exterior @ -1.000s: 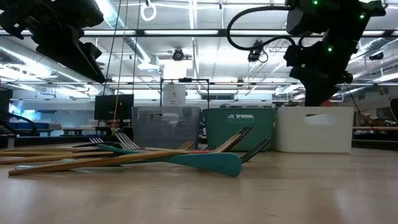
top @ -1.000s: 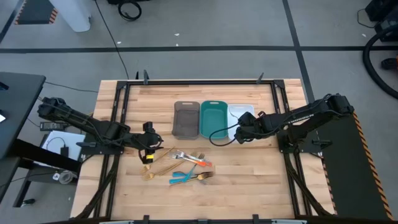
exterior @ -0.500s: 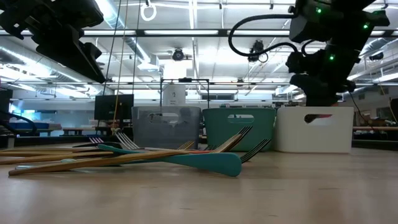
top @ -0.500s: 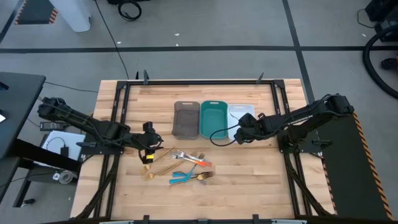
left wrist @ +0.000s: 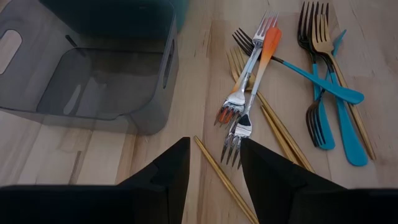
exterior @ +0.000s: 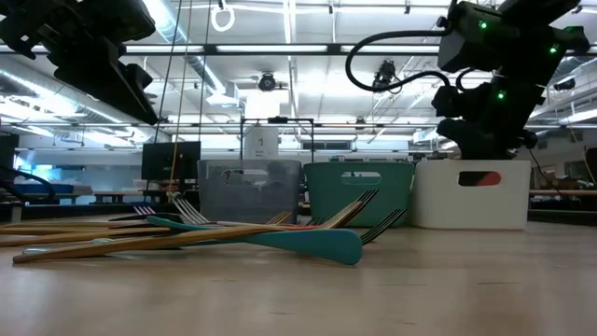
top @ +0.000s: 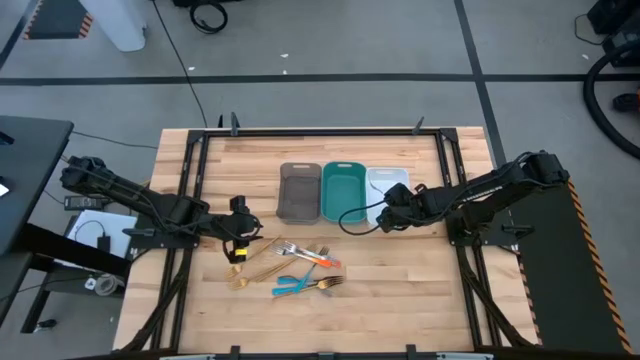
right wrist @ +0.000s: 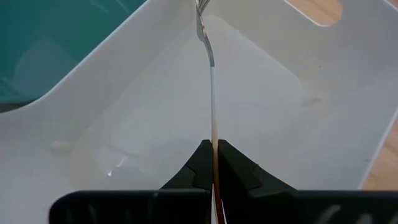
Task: Sort silverware by color (type)
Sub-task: Put the orange fork into the white bin
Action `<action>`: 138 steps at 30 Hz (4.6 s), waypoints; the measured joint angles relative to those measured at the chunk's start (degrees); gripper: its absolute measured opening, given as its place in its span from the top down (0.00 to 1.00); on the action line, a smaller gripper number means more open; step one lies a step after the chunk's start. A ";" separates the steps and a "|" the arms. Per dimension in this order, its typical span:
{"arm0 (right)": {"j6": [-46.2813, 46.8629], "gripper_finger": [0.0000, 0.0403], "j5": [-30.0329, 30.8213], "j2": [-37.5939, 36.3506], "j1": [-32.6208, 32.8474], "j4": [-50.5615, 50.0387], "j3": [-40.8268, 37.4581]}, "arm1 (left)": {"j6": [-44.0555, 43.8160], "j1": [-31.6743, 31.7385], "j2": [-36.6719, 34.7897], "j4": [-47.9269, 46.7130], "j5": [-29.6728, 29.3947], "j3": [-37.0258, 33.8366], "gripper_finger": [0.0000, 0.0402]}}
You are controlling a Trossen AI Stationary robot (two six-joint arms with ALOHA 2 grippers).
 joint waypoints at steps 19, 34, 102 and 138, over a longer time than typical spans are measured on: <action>-0.15 0.96 -2.77 0.03 -0.07 6.70 -3.31 | 0.00 0.00 0.00 -0.01 0.00 0.00 0.63; -0.09 0.95 -5.15 0.17 -0.81 8.12 -4.50 | -0.02 0.00 0.02 0.06 0.00 0.00 0.63; -23.39 0.75 -1.11 -3.34 -2.50 7.79 16.48 | 0.01 0.01 0.02 0.02 0.00 0.00 0.63; -45.46 0.75 -12.09 -3.28 3.90 37.13 20.55 | 0.02 -0.02 0.02 0.58 -0.04 0.00 0.63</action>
